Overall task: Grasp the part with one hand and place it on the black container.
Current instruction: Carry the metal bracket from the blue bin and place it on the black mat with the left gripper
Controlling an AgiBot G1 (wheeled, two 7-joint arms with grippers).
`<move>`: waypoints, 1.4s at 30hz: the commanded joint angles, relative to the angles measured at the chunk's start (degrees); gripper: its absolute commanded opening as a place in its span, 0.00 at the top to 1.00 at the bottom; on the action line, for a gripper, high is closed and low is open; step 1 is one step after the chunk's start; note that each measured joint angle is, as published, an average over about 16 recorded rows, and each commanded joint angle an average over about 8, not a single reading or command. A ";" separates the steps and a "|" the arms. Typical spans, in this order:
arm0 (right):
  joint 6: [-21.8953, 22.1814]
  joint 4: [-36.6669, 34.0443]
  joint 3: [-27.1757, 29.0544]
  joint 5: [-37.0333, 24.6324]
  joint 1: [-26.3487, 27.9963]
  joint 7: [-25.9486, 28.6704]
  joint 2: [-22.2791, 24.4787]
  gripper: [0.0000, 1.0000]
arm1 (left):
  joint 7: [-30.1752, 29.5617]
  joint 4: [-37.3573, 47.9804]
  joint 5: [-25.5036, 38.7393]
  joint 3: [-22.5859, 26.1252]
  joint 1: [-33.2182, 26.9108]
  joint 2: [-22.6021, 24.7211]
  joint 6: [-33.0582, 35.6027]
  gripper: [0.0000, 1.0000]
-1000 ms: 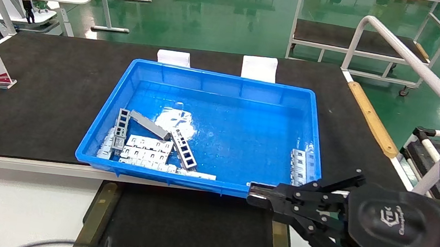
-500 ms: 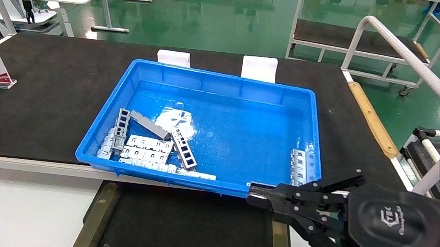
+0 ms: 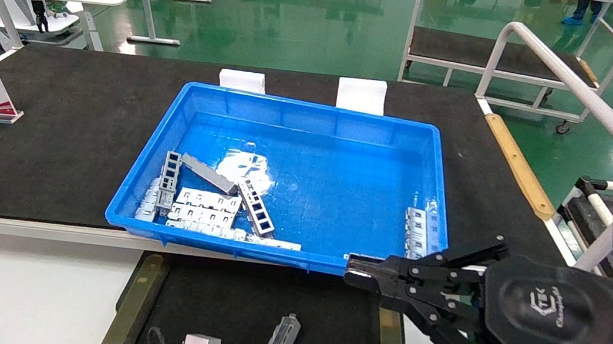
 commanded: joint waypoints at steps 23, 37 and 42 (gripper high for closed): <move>0.00 0.00 -0.01 0.00 0.00 0.00 0.00 1.00 | 1.72 13.97 -0.73 -6.66 -5.90 11.70 -4.10 1.00; 0.00 0.00 -0.01 0.01 0.00 0.00 0.00 0.27 | -1.49 13.19 -1.28 -4.72 -6.44 11.76 -9.21 0.24; 0.00 0.00 -0.01 0.01 0.00 -0.01 0.00 0.00 | -3.08 12.52 -0.61 -4.18 -6.44 11.75 -10.39 0.00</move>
